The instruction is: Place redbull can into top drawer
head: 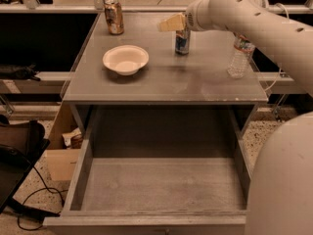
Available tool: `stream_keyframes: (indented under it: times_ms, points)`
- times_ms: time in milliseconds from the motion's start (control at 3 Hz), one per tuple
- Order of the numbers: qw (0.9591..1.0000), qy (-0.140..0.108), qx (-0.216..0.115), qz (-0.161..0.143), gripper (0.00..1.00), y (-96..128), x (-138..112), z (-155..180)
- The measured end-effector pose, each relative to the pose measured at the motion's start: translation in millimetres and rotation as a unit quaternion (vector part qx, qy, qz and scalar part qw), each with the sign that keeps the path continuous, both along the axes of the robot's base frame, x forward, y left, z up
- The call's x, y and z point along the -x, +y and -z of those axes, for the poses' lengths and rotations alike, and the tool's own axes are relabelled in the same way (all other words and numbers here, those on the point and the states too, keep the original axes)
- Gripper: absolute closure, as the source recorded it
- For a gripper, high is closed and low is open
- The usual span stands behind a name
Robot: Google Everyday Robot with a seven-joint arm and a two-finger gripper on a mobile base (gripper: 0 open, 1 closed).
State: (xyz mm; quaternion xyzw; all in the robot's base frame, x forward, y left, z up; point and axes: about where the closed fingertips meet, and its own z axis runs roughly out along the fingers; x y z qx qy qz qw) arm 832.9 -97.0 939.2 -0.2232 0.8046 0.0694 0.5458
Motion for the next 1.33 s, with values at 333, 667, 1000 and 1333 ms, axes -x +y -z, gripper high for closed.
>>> stream_keyframes:
  times_ms: [333, 667, 1000, 1333]
  points:
    - [0.9998, 0.001, -0.016, 0.014, 0.00, -7.7, -7.7, 15.1]
    - [0.9995, -0.002, -0.027, 0.018, 0.27, -10.7, -18.6, 29.0]
    - [0.9995, -0.002, -0.027, 0.018, 0.50, -10.6, -18.6, 29.1]
    - [0.9995, -0.002, -0.027, 0.018, 0.73, -10.6, -18.6, 29.1]
